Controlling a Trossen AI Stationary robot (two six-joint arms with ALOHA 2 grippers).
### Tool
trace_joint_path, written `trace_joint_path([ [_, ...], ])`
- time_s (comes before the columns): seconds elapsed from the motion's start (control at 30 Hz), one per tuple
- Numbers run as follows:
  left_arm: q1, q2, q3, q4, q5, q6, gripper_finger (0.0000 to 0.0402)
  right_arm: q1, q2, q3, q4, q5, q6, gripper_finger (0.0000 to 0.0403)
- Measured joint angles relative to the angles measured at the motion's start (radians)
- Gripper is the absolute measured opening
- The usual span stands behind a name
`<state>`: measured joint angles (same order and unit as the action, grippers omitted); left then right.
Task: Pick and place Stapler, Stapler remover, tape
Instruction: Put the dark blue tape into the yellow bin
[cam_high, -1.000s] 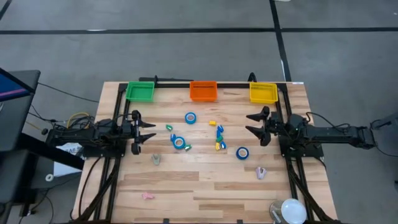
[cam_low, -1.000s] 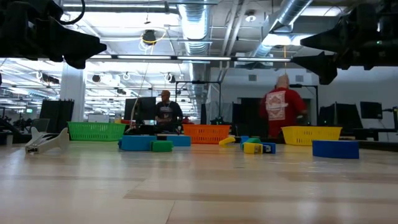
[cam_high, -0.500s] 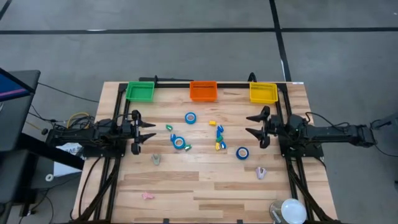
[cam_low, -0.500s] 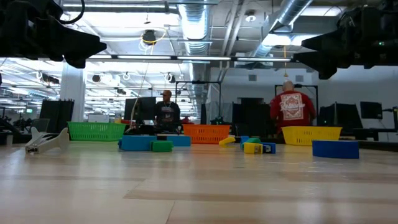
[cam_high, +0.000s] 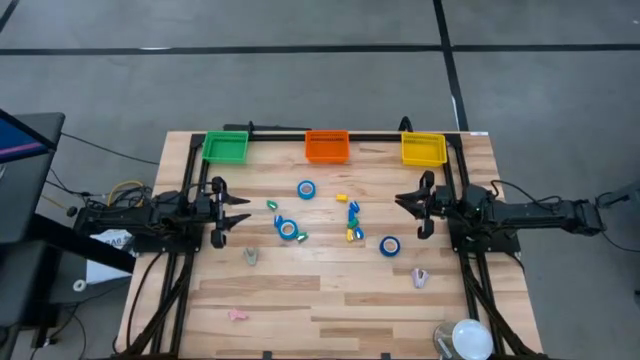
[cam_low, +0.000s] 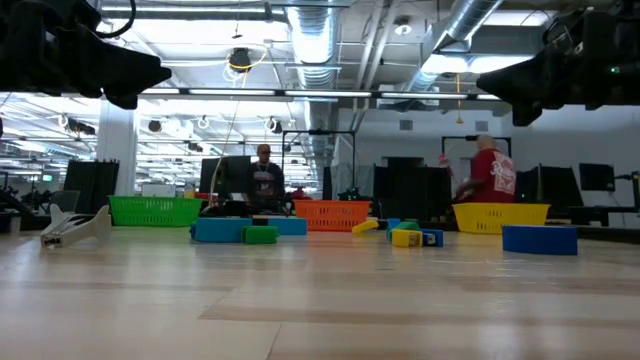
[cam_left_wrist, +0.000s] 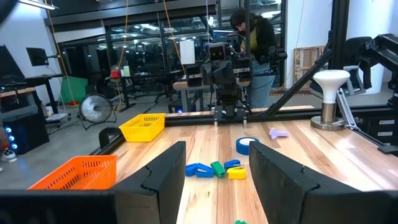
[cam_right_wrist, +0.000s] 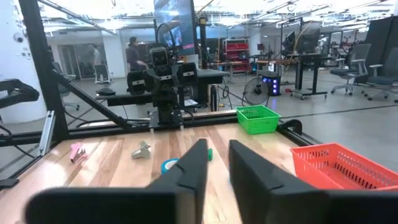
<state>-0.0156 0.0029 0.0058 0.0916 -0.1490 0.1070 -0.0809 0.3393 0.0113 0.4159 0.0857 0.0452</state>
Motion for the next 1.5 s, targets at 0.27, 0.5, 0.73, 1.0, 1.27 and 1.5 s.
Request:
trace_joint_path([
  [0.27, 0.0, 0.0, 0.0, 0.002, 0.0, 0.0, 0.0168, 0.0, 0.0, 0.0, -0.001, 0.007, -0.002, 0.0008],
  [0.5, 0.0, 0.0, 0.0, 0.008, 0.0, 0.0, 0.0168, 0.0, 0.002, 0.037, -0.01, -0.003, -0.003, 0.0001],
  [0.73, 0.0, 0.0, 0.0, 0.008, 0.0, 0.0, 0.0168, 0.0, 0.039, 0.184, -0.179, -0.007, -0.003, 0.0001],
  [1.0, 0.0, 0.0, 0.0, 0.016, 0.0, 0.0, 0.0168, 0.0, 0.125, 0.362, -0.269, -0.007, -0.002, 0.0],
  [1.27, 0.0, 0.0, 0.0, 0.021, 0.0, 0.0, 0.0168, 0.016, 0.211, 0.559, -0.384, -0.014, 0.016, 0.0],
  [1.5, 0.0, 0.0, 0.0, 0.022, 0.0, 0.0, 0.0168, 0.042, 0.281, 0.743, -0.536, -0.015, 0.016, 0.0],
])
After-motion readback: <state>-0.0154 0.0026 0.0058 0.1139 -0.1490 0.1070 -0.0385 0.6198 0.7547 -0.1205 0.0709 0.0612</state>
